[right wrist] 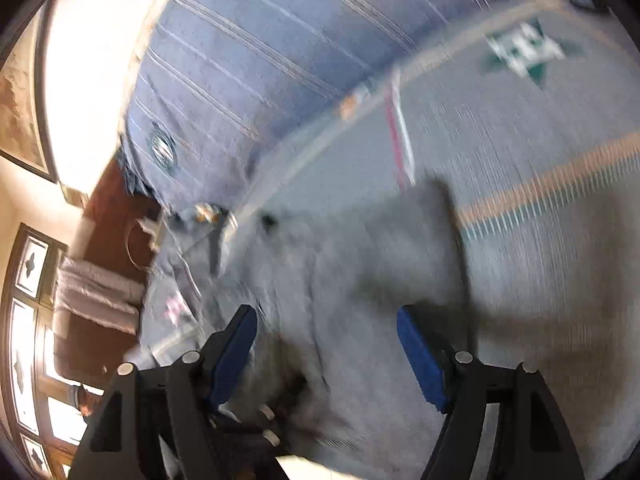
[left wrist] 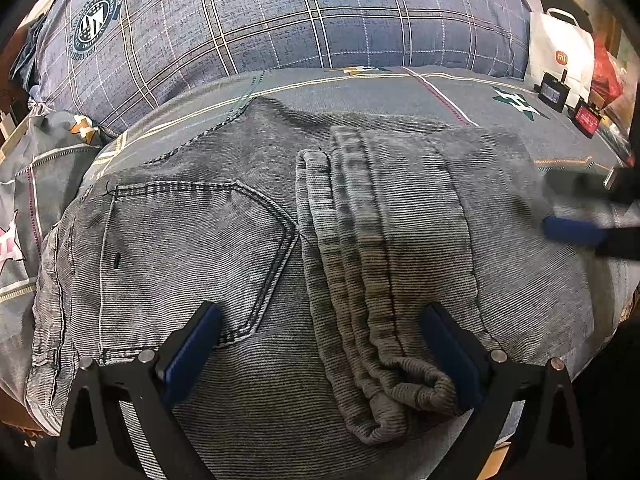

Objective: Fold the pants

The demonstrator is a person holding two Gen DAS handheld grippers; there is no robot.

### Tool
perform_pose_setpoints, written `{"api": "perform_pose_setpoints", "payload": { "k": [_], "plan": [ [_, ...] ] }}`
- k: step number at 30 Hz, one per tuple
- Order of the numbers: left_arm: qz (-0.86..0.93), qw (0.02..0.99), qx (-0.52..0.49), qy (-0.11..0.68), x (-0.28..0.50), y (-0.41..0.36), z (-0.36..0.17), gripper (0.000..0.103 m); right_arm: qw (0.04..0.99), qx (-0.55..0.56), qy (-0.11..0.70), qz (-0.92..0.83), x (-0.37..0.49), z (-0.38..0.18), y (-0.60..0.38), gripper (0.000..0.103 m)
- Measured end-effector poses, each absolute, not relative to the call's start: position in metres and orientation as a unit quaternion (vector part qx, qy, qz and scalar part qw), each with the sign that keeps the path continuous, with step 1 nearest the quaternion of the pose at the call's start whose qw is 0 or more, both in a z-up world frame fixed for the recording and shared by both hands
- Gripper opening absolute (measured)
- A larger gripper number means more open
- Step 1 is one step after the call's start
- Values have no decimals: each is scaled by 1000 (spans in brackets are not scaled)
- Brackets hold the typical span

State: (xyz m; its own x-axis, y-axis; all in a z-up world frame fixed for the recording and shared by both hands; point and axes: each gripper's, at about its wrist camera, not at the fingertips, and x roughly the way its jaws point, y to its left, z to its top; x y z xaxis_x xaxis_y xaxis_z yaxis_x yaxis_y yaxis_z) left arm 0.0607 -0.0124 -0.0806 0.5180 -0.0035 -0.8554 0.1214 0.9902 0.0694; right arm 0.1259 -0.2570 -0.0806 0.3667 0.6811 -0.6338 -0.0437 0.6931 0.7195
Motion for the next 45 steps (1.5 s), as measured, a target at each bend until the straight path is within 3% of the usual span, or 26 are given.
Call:
{"api": "perform_pose_setpoints", "payload": {
  "k": [2, 8, 13, 15, 20, 24, 31, 40, 45],
  "plan": [
    [-37, 868, 61, 491, 60, -13, -78, 101, 764, 325, 506, 233, 120, -95, -267, 75],
    [-24, 878, 44, 475, 55, -7, -63, 101, 787, 327, 453, 263, 84, -63, -264, 75],
    [-19, 862, 59, 502, 61, -12, -80, 101, 757, 320, 509, 258, 64, -107, -260, 75],
    [-16, 868, 57, 493, 59, -12, -72, 101, 751, 351, 494, 260, 62, -109, -274, 74],
    [-32, 890, 52, 451, 44, -15, -49, 100, 775, 315, 481, 260, 79, -71, -276, 74],
    [-34, 870, 80, 485, 53, -23, -72, 100, 778, 310, 467, 285, 112, -48, -272, 74],
    [-48, 868, 75, 488, 55, -18, -80, 101, 766, 300, 510, 252, 199, -88, -254, 75],
    [-44, 870, 66, 487, 58, -15, -82, 103, 783, 322, 461, 268, 162, -63, -262, 75],
    [-34, 868, 65, 491, 58, -17, -82, 103, 774, 313, 486, 259, 146, -94, -262, 75]
  ]
}}
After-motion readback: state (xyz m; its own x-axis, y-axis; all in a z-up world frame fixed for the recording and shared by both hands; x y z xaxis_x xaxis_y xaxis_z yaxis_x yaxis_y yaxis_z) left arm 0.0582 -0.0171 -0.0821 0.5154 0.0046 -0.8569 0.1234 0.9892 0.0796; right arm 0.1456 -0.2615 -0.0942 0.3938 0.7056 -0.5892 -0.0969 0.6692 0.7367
